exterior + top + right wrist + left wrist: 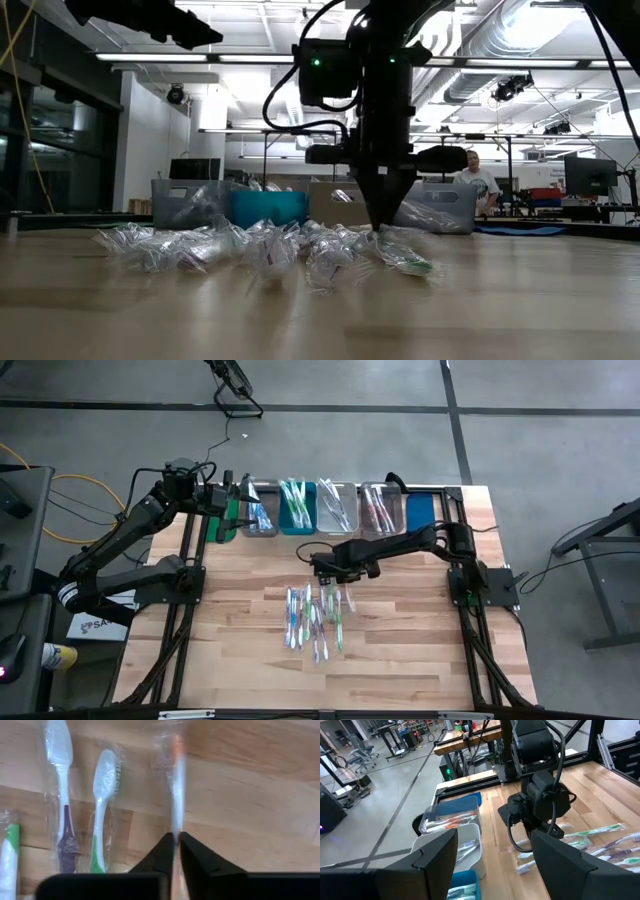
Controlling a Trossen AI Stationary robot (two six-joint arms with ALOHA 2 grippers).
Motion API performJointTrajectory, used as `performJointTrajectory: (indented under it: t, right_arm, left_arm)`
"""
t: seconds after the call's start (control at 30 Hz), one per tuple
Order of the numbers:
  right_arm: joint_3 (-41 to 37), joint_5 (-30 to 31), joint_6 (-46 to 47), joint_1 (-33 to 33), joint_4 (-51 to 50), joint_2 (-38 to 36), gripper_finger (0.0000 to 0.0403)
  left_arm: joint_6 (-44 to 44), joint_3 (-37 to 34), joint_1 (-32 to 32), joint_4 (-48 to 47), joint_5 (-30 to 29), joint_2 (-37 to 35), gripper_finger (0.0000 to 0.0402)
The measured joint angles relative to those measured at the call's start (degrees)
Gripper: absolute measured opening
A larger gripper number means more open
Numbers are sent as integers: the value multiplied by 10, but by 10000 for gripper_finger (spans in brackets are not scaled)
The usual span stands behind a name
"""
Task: Pick & Place Toothbrushes
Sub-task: Put the orange toothbrush into the right black bin
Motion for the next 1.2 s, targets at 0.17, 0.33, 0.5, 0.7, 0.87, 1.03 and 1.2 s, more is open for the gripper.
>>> performJointTrajectory:
  t: [0.17, 0.33, 0.5, 0.7, 0.87, 1.03, 1.2]
  right_arm:
    - [0, -7, 0, 0, -7, -5, 3]
    - [0, -14, 8, 3, -27, -43, 3]
    - [0, 2, 7, 3, -71, -116, 3]
    - [0, 79, -26, -17, -126, -216, 3]
    - [0, 136, -116, -68, -133, -281, 2]
    - [0, 149, -234, -150, -104, -301, 2]
    - [0, 115, -367, -238, -48, -287, 2]
  left_arm:
    - [4, 0, 0, 0, 0, 0, 245]
    - [4, 0, 0, 0, 0, 0, 245]
    - [2, 0, 0, 0, -1, 0, 245]
    - [2, 0, 0, 1, 0, 0, 245]
    - [0, 0, 0, 0, -13, 0, 245]
    - [-6, 0, 0, 1, -15, 0, 245]
    - [-3, 0, 0, 10, -18, 0, 245]
